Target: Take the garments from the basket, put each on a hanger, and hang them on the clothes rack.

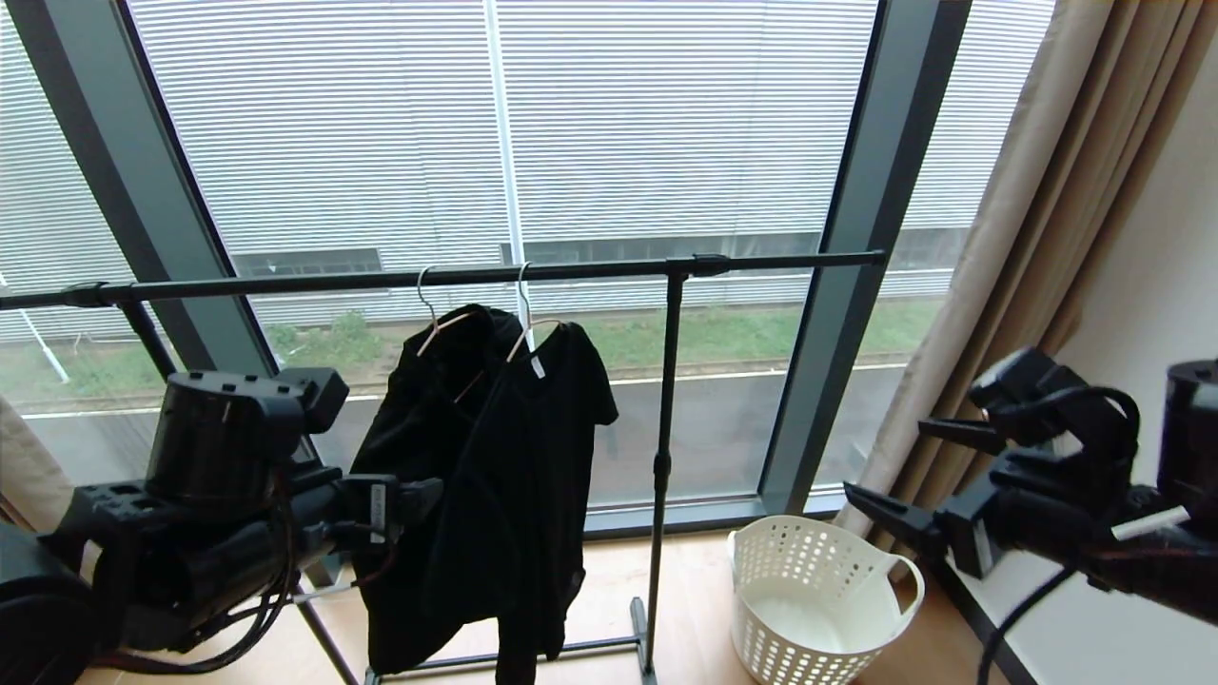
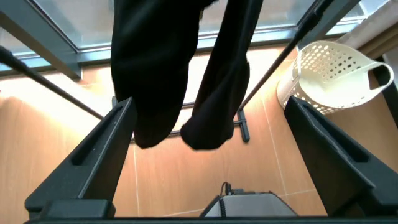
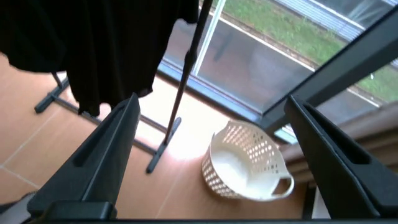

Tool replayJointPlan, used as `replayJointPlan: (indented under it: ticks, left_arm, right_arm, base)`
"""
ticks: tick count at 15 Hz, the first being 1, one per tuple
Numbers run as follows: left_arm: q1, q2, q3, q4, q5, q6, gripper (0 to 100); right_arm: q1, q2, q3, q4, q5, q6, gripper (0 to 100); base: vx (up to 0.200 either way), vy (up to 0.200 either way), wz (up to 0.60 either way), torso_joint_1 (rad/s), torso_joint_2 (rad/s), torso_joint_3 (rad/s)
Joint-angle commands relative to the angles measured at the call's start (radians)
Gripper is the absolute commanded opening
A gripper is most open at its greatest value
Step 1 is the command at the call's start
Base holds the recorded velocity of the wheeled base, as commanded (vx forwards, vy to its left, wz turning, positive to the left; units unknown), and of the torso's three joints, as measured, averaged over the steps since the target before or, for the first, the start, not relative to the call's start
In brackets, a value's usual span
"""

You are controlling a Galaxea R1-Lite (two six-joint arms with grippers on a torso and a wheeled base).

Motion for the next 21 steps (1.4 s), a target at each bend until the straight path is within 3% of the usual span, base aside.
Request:
replayJointPlan:
  ticks: [1, 6, 10, 16, 18, 19, 21]
  left_arm:
    - [-0.003, -0.108, 0.172, -0.074, 0.0, -0.004, 100]
    - [-0.003, -0.221, 0.41, -0.159, 0.002, -0.015, 100]
    - [-0.003, -0.368, 0.553, -0.188, 0.002, -0.025, 100]
    - [-0.013, -0.678, 0.553, 0.104, -0.016, -0.024, 100]
    - [-0.014, -0.819, 0.553, 0.231, -0.019, 0.007, 100]
    - [-0.014, -0.938, 0.553, 0.318, -0.039, 0.07, 100]
    - [-0.014, -1.039, 0.539, 0.364, -0.107, 0.09, 100]
  right_arm:
    - [0.04, -0.246, 0.237, -0.003, -0.041, 0.036, 100]
    - [0.04, -0.456, 0.397, 0.029, -0.103, 0.127, 100]
    - [0.039, -0.636, 0.456, 0.148, -0.104, 0.151, 100]
    - [-0.015, -0.945, 0.452, 0.449, -0.104, 0.147, 100]
    - [-0.021, -0.99, 0.446, 0.478, -0.104, 0.145, 100]
    - [-0.021, -0.999, 0.444, 0.492, -0.104, 0.145, 100]
    - [-0.021, -1.002, 0.444, 0.494, -0.104, 0.145, 100]
  base:
    - [0.0, 0.0, 0.0, 0.0, 0.0, 0.0]
    - [0.0, 0.0, 0.0, 0.0, 0.0, 0.0]
    - [0.0, 0.0, 0.0, 0.0, 0.0, 0.0]
    - [0.0, 0.0, 0.0, 0.0, 0.0, 0.0]
    - [0.0, 0.0, 0.0, 0.0, 0.0, 0.0]
    - [0.0, 0.0, 0.0, 0.0, 0.0, 0.0]
    - [0.0, 0.0, 0.0, 0.0, 0.0, 0.0]
